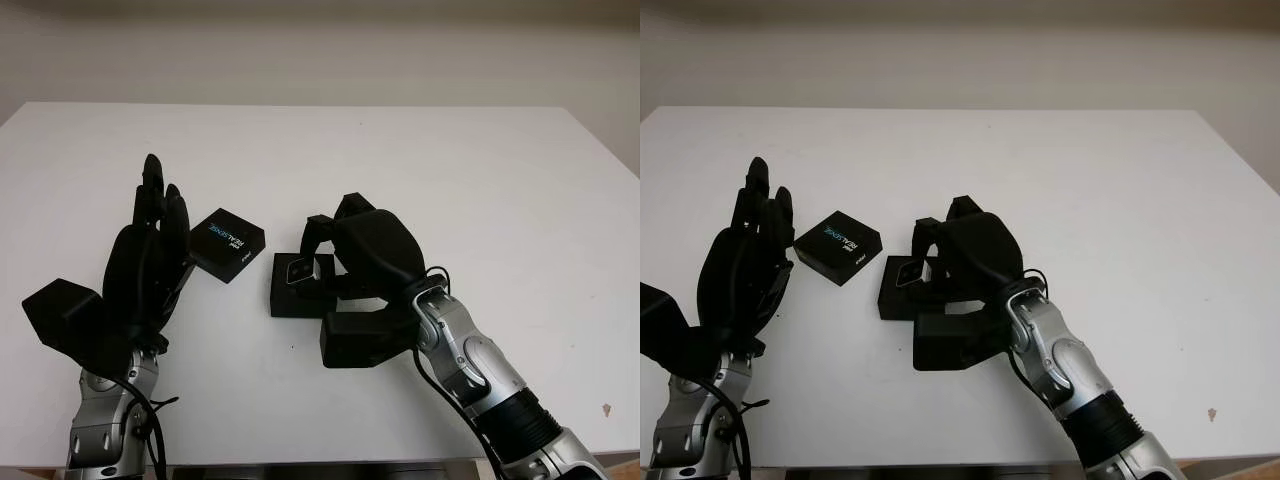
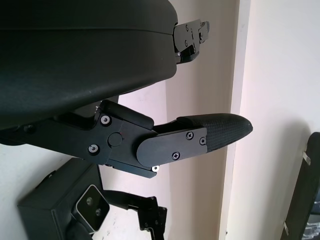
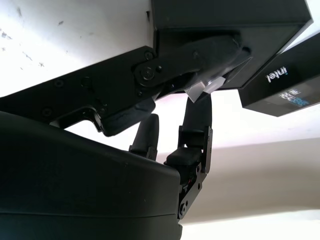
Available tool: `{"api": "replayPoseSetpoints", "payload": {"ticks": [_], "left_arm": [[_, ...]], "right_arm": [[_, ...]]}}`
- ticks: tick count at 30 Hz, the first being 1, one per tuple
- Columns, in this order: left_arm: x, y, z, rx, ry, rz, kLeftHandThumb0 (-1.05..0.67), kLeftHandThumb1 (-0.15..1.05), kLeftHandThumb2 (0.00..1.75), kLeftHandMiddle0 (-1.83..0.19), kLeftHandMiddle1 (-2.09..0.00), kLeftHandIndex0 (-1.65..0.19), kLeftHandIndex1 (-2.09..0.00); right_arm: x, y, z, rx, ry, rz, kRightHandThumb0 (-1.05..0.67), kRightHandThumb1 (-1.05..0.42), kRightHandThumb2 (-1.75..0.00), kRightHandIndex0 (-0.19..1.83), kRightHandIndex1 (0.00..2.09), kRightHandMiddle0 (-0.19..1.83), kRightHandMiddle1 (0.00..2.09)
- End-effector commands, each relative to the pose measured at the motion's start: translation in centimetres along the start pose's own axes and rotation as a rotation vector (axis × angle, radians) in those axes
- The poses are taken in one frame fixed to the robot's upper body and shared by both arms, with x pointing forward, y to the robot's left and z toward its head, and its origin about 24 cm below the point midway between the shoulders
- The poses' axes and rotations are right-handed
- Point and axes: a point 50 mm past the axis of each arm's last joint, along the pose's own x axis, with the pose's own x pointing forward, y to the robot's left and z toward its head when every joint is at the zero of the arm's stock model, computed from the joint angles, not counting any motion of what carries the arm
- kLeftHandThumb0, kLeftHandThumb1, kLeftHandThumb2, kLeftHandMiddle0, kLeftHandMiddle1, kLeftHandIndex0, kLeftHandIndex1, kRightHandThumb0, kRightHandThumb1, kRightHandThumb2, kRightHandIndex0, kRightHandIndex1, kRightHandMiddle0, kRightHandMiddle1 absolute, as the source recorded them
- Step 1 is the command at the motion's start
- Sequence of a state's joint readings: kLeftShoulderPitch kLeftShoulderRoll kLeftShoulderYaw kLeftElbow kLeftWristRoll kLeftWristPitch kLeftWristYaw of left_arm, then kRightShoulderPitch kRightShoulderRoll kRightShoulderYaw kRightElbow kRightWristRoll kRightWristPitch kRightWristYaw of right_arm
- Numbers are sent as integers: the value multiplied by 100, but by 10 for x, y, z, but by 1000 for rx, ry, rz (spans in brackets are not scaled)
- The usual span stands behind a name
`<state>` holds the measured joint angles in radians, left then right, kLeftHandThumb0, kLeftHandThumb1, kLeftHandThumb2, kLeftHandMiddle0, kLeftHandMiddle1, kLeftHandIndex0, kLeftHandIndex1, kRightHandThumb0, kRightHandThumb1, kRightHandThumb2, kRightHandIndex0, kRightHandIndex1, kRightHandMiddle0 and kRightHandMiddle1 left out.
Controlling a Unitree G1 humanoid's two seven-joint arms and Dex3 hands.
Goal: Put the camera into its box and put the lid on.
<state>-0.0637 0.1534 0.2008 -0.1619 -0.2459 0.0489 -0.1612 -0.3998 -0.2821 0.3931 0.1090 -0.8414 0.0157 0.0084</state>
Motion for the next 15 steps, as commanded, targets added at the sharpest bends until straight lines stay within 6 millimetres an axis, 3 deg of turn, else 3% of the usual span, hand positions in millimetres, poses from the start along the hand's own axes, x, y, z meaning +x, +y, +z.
{"api": "replayPoseSetpoints", "payload": {"ticks": [1, 15], "left_arm": [[1, 0, 4, 2, -16, -6, -75, 105, 60, 19, 0, 19, 0], [3, -2, 4, 1, -17, 4, -76, 105, 59, 19, 0, 19, 0]], "right_arm": [[-1, -5, -2, 63, 17, -9, -33, -92, -6, 10, 143, 53, 138], [-18, -33, 17, 212, -55, -91, -35, -97, -6, 1, 151, 46, 151]]}}
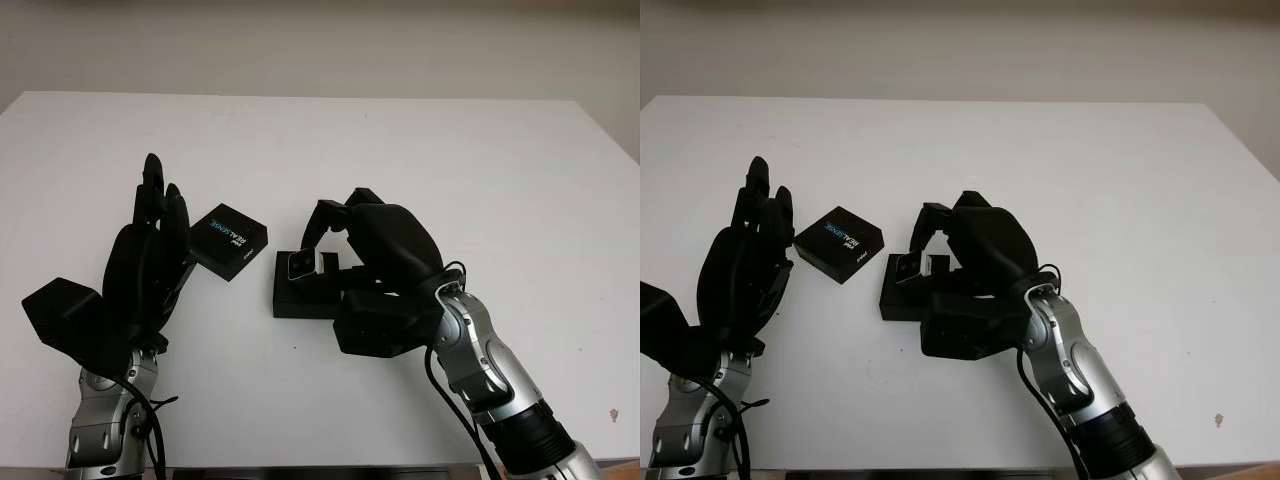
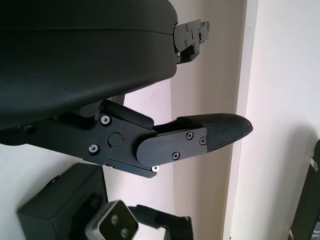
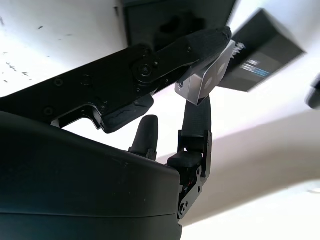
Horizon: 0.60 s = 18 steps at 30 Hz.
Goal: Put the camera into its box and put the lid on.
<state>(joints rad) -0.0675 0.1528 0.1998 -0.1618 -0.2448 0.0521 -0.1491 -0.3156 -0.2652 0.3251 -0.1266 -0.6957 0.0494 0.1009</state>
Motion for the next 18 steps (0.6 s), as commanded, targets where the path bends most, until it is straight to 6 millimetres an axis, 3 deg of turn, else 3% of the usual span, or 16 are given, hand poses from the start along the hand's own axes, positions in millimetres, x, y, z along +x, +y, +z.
{"api": "replayPoseSetpoints", "payload": {"ticks": [1, 10, 18], "left_arm": [[2, -2, 4, 0, -18, -7, -76, 105, 59, 19, 0, 19, 0], [1, -2, 4, -2, -18, -11, -76, 105, 60, 19, 0, 19, 0], [1, 0, 4, 5, -14, -7, -76, 105, 60, 19, 0, 19, 0]], "right_arm": [[-3, -7, 5, 23, -13, -29, -35, -98, -6, 0, 152, 45, 152], [-6, -7, 7, 72, -5, -53, -31, -96, -5, -3, 152, 45, 150], [-1, 4, -10, 211, 80, -32, -32, -99, -6, -5, 139, 36, 153]]}}
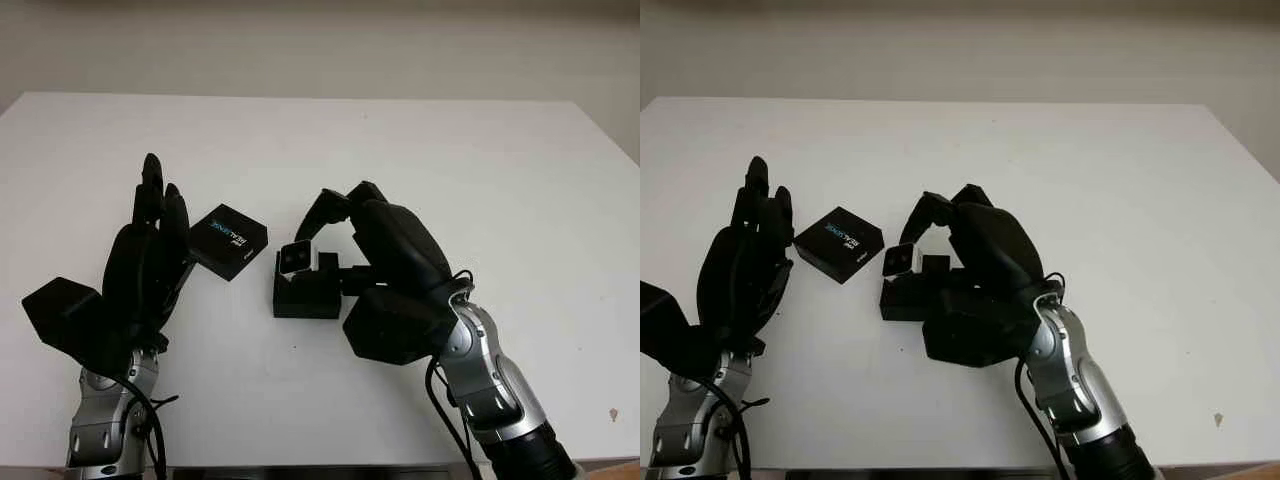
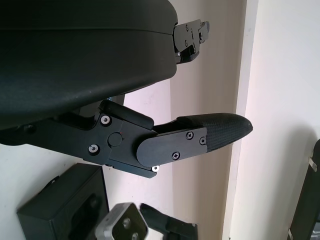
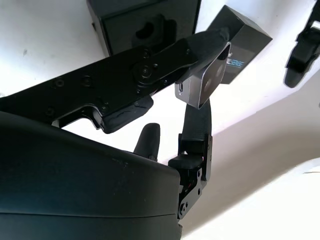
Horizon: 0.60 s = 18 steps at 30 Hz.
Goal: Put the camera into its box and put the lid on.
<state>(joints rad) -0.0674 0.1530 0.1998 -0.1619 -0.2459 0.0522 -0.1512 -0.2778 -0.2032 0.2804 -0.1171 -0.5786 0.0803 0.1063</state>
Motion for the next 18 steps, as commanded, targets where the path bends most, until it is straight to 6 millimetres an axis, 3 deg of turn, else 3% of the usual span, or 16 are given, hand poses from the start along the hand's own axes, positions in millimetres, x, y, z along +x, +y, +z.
{"api": "replayPoseSetpoints", "payload": {"ticks": [1, 11, 18], "left_arm": [[1, 0, 4, 6, -14, -3, -76, 105, 60, 19, 0, 19, 0], [0, 1, 4, 7, -10, -9, -76, 105, 61, 19, 0, 19, 0], [0, 1, 3, 7, -8, -9, -76, 105, 61, 19, 0, 19, 0]], "right_arm": [[4, -2, -5, 38, 20, -24, -31, -98, -5, -4, 136, 36, 152], [9, 7, -32, 218, 46, -21, -31, -99, -5, 6, 82, 30, 153], [9, 9, -38, 272, 25, -21, -33, -100, -5, 9, 60, 29, 156]]}}
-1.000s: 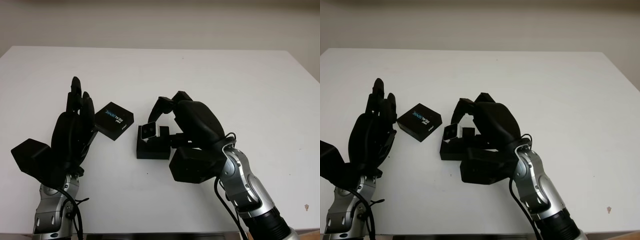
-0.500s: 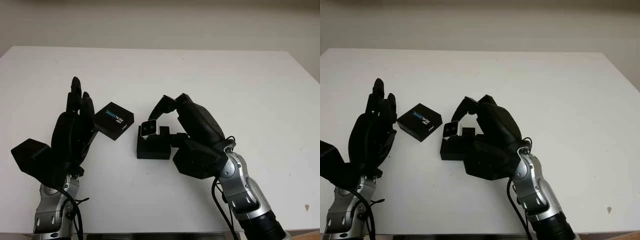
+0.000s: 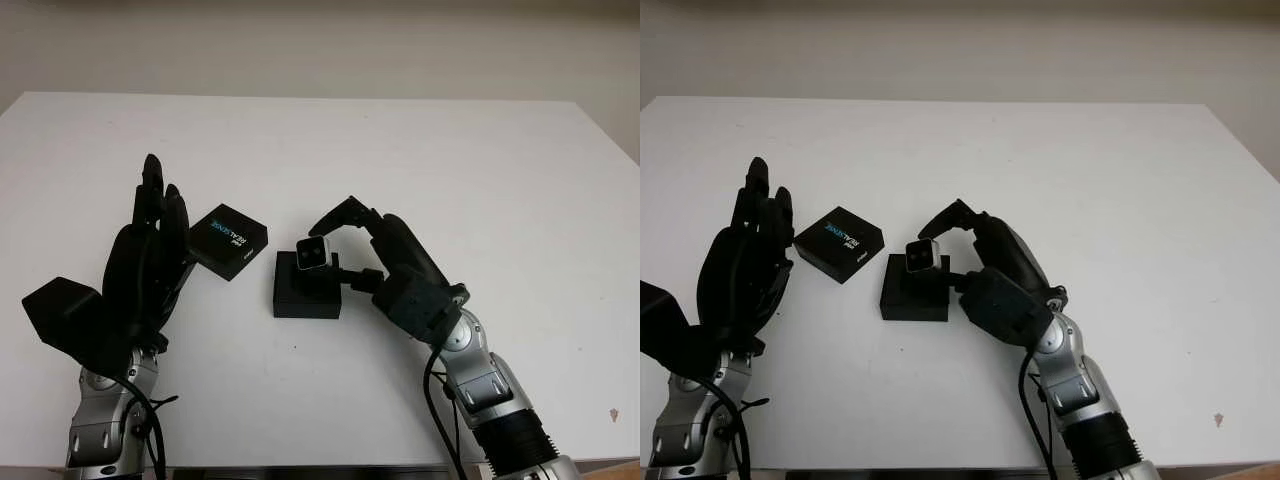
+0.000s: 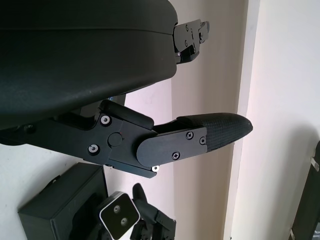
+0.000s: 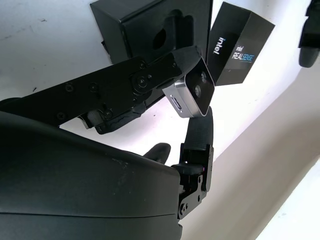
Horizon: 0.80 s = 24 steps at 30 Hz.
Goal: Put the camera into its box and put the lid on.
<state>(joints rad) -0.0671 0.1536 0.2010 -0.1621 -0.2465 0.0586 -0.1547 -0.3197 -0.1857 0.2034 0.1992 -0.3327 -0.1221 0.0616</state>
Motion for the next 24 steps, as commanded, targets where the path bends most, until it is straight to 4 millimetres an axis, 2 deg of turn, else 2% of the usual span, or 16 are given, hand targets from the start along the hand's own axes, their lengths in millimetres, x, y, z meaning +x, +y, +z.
{"api": "replayPoseSetpoints", "payload": {"ticks": [1, 12, 24], "left_arm": [[0, 0, 4, 6, -14, -6, -76, 105, 61, 19, 0, 19, 0], [0, 0, 3, 4, -9, 0, -76, 105, 61, 19, 0, 19, 0], [-1, 1, 3, 9, -10, -12, -75, 105, 61, 19, 0, 19, 0]], "right_arm": [[4, -4, 4, 21, -35, -21, -33, -100, -5, 10, 58, 29, 156], [3, 1, -1, 162, -25, 20, -39, -100, -5, 13, 55, 31, 158], [1, 14, -3, 311, 88, 43, -35, -101, -5, 11, 59, 27, 163]]}}
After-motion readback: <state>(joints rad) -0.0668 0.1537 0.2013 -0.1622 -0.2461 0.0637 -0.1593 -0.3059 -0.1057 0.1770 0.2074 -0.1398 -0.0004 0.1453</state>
